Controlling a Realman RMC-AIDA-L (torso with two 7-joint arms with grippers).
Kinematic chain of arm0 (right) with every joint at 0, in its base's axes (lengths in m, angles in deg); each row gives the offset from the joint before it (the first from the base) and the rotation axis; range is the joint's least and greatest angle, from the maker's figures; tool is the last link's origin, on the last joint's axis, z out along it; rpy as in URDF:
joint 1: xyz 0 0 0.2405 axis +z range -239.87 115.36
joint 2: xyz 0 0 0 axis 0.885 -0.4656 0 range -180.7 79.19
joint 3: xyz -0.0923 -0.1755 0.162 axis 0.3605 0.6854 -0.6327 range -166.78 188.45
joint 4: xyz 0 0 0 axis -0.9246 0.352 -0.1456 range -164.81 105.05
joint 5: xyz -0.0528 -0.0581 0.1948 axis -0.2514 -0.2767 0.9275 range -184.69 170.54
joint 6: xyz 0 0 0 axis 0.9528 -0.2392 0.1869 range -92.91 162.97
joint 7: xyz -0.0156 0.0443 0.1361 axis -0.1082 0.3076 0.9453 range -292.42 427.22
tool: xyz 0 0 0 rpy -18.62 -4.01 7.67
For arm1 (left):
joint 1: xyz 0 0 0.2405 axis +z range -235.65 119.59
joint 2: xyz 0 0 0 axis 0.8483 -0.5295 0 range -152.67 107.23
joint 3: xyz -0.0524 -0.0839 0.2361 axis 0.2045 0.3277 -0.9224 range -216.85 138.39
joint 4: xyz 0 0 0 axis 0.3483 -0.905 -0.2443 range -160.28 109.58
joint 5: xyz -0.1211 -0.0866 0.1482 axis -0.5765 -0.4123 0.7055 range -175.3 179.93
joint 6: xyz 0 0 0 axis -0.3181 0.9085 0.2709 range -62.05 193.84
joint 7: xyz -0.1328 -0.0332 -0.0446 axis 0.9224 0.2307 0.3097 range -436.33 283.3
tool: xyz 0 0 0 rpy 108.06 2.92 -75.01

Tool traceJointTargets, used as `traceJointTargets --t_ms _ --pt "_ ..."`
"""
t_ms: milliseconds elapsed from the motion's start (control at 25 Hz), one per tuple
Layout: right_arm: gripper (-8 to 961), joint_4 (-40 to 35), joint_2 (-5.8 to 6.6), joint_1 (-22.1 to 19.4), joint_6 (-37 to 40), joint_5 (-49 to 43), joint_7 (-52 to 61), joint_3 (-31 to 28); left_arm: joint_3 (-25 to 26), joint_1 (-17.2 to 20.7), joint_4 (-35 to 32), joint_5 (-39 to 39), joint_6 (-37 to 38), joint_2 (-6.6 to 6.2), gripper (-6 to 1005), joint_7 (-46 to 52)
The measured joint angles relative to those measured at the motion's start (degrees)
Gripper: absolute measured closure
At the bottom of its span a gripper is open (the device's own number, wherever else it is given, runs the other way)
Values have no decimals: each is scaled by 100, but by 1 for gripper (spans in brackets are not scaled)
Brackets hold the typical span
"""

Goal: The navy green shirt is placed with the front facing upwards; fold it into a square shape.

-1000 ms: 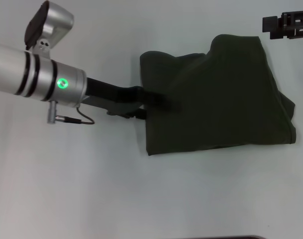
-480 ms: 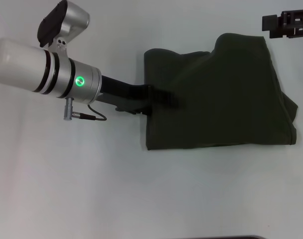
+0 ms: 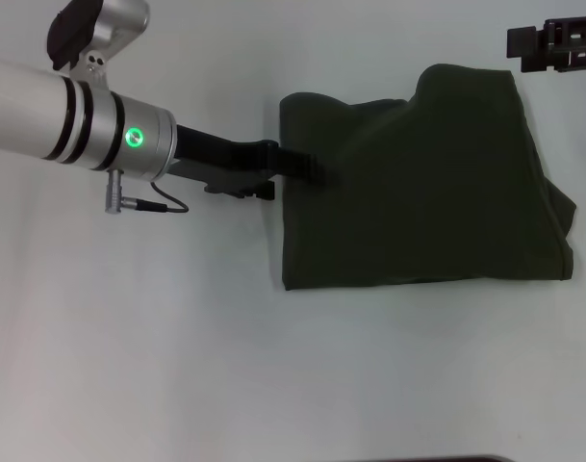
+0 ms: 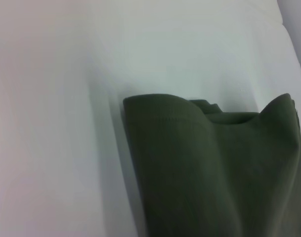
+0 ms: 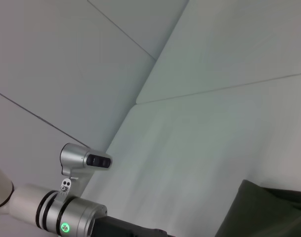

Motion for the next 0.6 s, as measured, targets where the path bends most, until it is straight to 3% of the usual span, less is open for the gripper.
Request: traceJointTargets --t_ms 280,600 --pt "45 0 0 29 -32 0 0 -11 -227 -139 154 7 -119 114 259 14" --pt "48 0 0 6 -42 -1 1 -31 -266 -212 208 -21 -37 97 278 15"
